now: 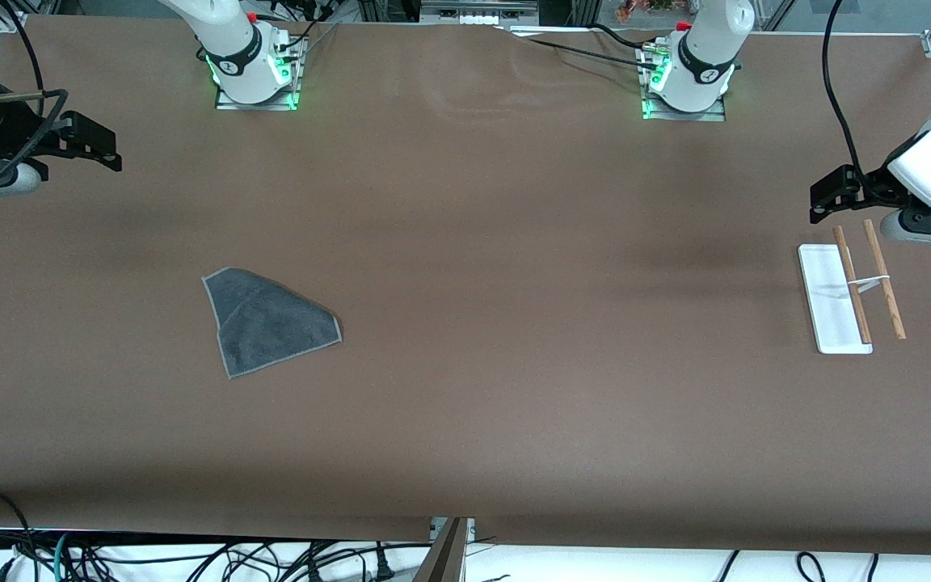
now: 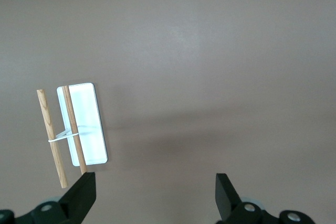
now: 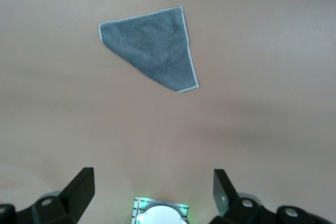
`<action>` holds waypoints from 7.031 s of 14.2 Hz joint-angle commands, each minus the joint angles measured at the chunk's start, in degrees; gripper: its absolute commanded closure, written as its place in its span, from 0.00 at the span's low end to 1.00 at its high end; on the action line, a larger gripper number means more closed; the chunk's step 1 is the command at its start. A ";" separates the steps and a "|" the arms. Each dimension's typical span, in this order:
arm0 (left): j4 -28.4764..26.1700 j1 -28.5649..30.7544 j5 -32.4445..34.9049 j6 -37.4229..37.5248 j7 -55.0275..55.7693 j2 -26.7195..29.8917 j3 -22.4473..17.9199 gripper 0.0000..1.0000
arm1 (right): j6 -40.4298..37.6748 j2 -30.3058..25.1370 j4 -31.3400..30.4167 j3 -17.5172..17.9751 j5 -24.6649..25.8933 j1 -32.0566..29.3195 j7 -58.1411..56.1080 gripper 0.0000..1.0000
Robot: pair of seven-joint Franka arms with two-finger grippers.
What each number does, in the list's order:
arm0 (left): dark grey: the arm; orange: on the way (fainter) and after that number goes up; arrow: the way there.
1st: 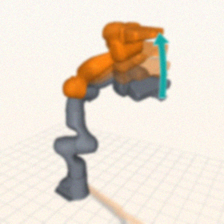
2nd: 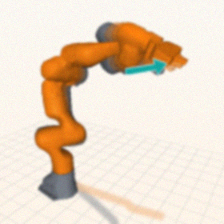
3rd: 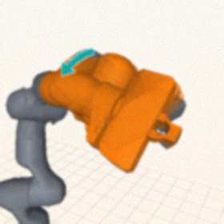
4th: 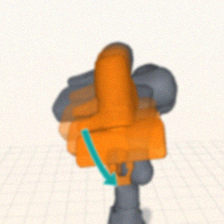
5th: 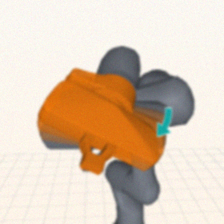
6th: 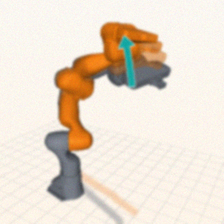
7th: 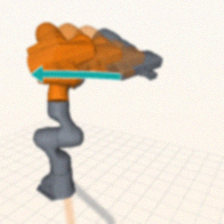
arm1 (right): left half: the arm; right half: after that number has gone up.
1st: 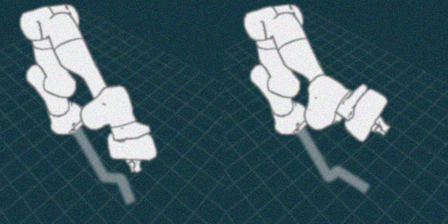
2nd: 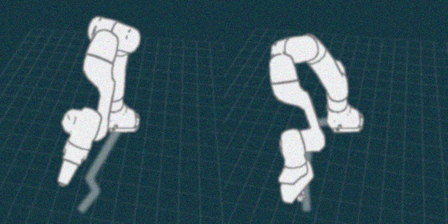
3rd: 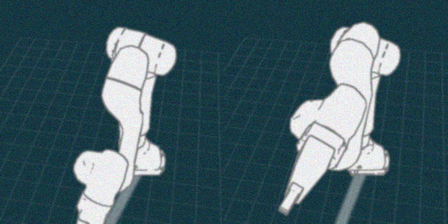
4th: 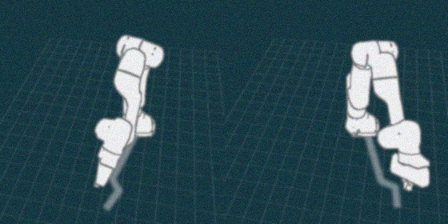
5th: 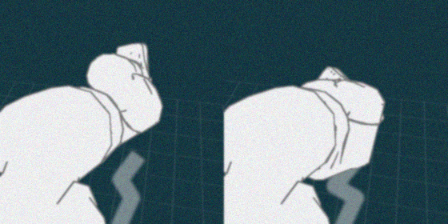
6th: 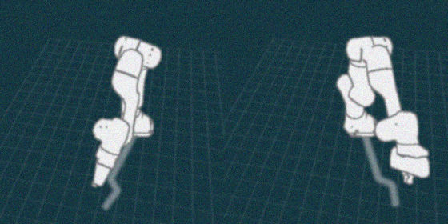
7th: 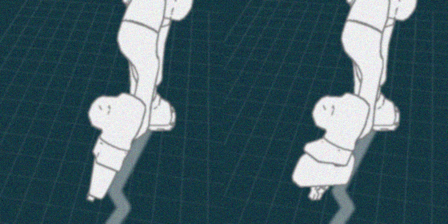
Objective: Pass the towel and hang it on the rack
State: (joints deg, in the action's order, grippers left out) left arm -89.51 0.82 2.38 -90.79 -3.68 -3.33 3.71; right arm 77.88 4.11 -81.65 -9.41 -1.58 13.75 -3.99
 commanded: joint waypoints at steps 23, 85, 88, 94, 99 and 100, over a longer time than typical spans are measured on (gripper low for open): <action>0.65 0.14 -0.88 1.41 0.34 0.34 -0.19 0.00 | -0.71 0.11 1.23 1.50 3.51 -0.13 -0.14 0.00; 0.65 0.15 -0.53 1.50 0.25 0.34 -0.19 0.00 | 64.15 21.03 -43.25 -0.96 -9.15 -5.49 -6.64 0.47; 0.65 0.23 -0.44 1.58 0.17 0.34 -0.28 0.00 | 64.15 21.03 -42.89 -0.96 -9.15 -6.11 -8.31 0.64; 0.65 0.23 -0.44 1.58 0.25 0.34 -0.28 0.00 | 64.15 21.03 -42.72 -0.96 -10.02 -6.02 -8.31 0.91; 0.65 0.23 -0.44 1.85 0.25 0.34 -0.28 0.00 | 63.80 20.59 -42.46 -0.96 -10.73 -6.02 -8.23 1.00; 0.65 0.23 -0.44 1.85 0.25 0.34 -0.28 0.00 | 63.19 19.80 -41.67 -0.88 -10.73 -6.02 -8.14 1.00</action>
State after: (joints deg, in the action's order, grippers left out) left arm -89.51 0.88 2.38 -89.99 -3.68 -3.33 3.44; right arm 141.43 25.24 -124.08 -10.79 -10.92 8.33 -10.60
